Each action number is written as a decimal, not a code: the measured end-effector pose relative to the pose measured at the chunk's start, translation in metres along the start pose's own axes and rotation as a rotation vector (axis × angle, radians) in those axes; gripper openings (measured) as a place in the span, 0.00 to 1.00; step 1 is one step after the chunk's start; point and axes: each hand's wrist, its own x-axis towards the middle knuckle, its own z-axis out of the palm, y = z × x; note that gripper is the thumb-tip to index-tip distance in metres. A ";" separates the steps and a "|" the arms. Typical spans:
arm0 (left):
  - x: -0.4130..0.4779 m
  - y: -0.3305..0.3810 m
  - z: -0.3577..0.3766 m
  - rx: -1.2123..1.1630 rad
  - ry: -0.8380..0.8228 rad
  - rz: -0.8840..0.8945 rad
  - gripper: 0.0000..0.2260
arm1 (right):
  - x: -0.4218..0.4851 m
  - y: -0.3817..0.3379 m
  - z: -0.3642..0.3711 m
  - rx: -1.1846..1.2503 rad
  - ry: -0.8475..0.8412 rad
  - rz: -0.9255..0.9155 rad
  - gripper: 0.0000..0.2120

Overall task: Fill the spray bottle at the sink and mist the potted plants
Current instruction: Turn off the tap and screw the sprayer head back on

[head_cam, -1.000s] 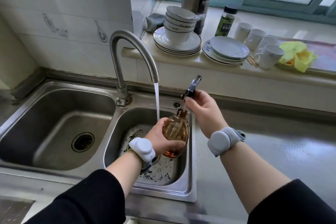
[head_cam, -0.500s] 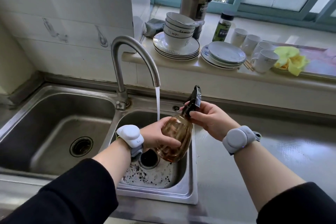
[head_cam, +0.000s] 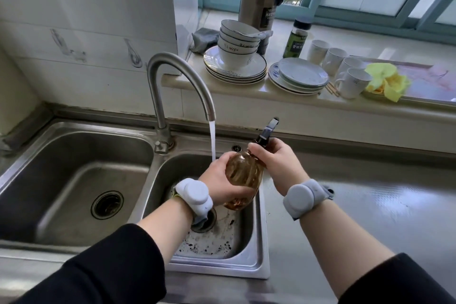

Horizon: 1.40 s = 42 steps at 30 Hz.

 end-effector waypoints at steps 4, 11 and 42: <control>-0.001 0.000 0.014 0.086 0.126 -0.001 0.40 | 0.002 0.005 0.017 0.023 0.156 0.049 0.20; 0.002 -0.003 0.024 -0.060 0.037 -0.066 0.41 | 0.009 0.010 0.019 -0.018 0.321 0.073 0.08; 0.020 -0.005 0.001 -0.015 -0.161 -0.089 0.43 | 0.013 -0.001 0.024 -0.265 0.167 -0.015 0.11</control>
